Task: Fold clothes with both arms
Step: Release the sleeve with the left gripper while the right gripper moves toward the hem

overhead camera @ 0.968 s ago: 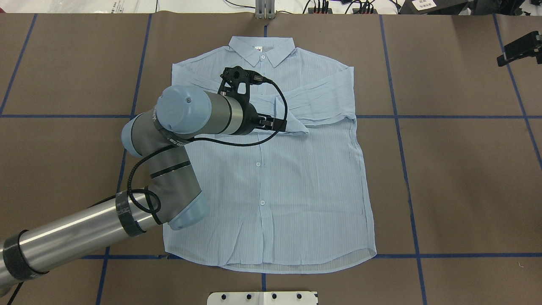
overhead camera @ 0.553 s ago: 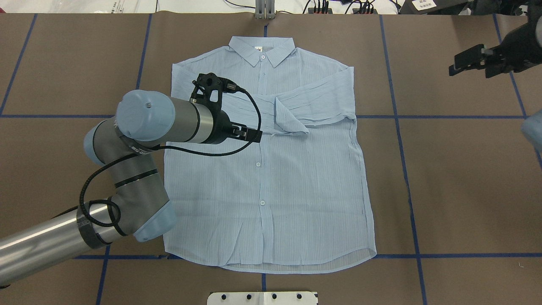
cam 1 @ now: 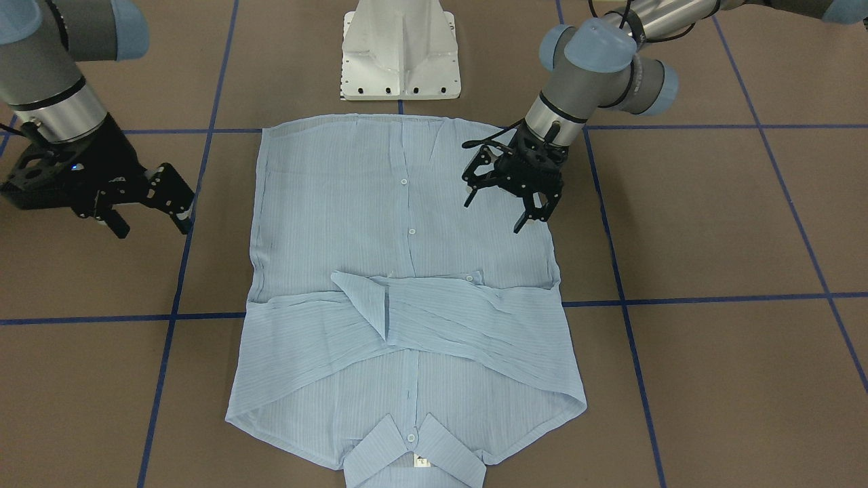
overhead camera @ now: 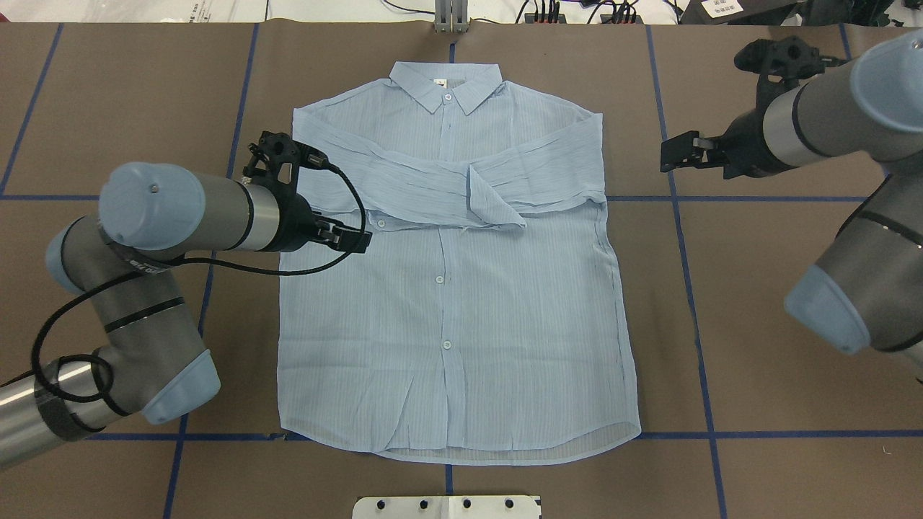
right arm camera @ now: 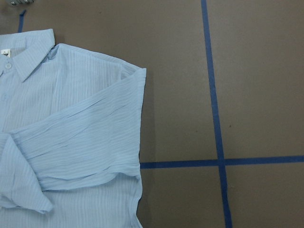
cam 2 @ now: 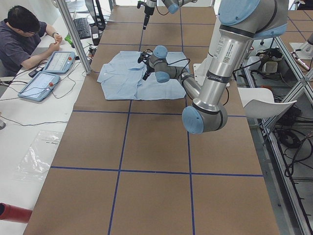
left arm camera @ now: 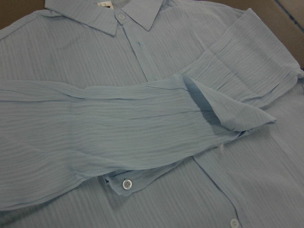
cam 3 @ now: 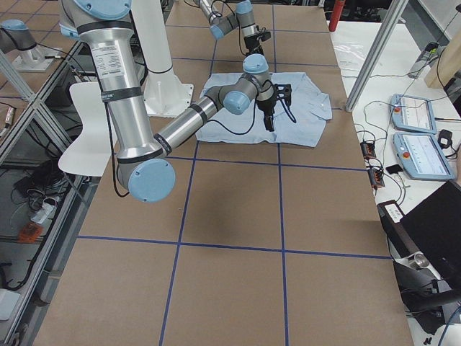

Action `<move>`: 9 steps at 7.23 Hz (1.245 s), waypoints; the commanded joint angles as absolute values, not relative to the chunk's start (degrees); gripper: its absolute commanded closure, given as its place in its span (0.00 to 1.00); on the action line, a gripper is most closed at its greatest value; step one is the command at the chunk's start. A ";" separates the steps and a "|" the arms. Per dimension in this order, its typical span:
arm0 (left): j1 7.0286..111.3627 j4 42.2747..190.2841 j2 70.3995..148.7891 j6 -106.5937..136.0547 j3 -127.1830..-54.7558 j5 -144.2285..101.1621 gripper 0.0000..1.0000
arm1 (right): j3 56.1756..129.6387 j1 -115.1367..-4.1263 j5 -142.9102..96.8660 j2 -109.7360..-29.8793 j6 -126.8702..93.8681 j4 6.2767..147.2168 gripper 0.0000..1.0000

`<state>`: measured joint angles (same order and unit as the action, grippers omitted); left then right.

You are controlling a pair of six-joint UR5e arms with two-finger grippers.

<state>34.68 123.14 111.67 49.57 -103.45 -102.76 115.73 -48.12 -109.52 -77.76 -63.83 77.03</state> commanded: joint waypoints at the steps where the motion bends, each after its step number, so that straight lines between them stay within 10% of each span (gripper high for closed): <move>1: 33.85 116.66 104.98 51.40 -112.89 -102.57 0.00 | 125.20 -39.33 -104.42 -86.09 -73.34 76.91 0.00; 9: 9.06 109.87 94.48 80.58 -118.30 -85.62 0.09 | 131.04 -21.45 -89.21 -93.25 -84.20 76.64 0.00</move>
<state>11.66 111.62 94.27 77.93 -118.64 -87.80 131.06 -21.68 -89.33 -93.24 -84.16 76.65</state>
